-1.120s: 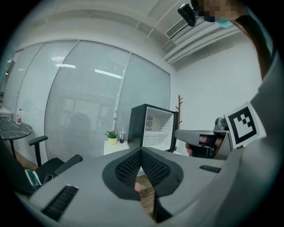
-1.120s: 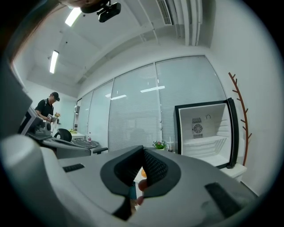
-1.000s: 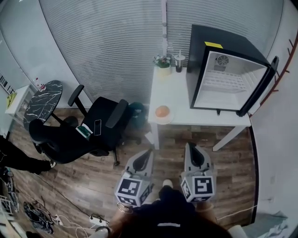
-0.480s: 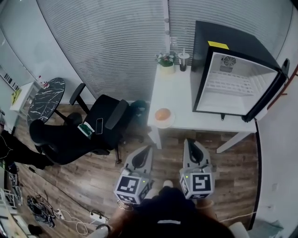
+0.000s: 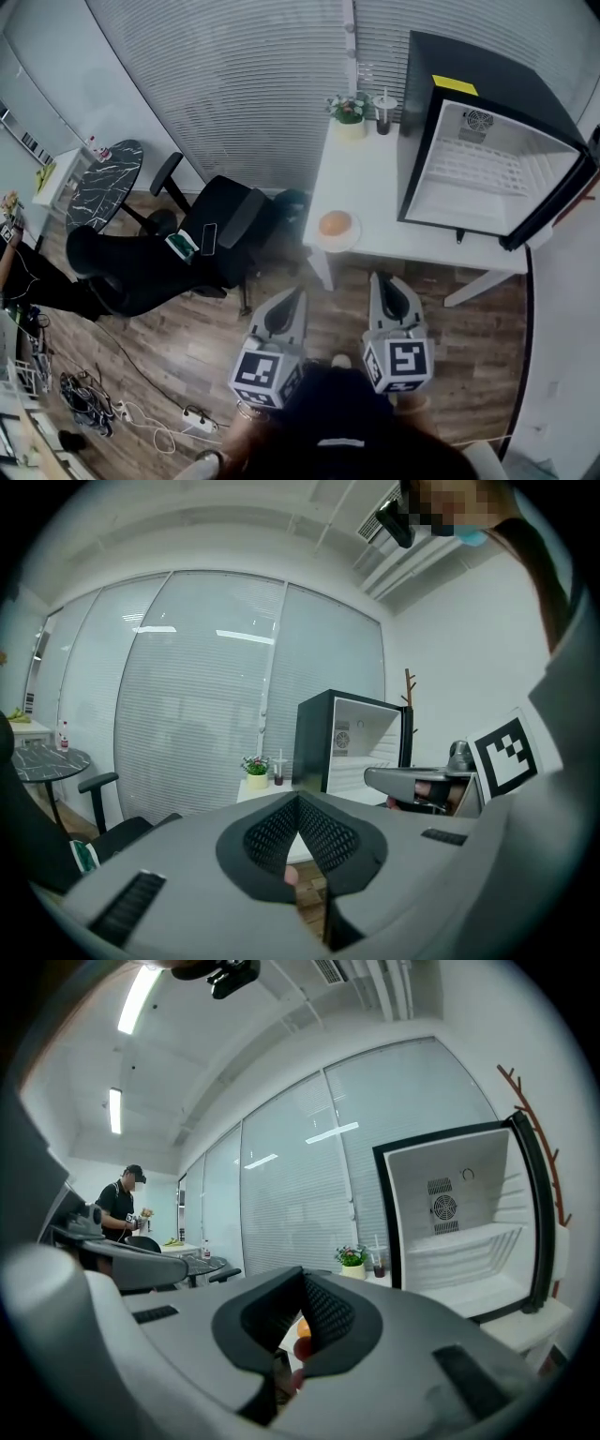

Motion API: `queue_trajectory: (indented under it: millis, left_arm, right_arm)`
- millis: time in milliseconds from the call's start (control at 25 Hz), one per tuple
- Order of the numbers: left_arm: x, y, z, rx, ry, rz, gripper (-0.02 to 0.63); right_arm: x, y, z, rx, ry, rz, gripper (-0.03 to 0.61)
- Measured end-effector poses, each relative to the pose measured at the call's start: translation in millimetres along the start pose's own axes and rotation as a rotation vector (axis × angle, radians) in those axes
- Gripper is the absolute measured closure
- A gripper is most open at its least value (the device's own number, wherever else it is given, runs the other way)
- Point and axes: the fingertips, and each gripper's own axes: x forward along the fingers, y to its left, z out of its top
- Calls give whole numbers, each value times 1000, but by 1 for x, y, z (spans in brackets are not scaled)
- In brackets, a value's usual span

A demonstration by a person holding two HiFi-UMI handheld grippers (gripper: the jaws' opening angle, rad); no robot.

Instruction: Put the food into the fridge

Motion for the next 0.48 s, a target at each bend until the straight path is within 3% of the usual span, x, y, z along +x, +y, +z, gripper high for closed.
queue_trajectory:
  millis: [480]
  left_arm:
    - [10, 20, -7, 17, 9, 10, 609]
  right_arm:
    - [23, 1, -14, 37, 36, 2, 581]
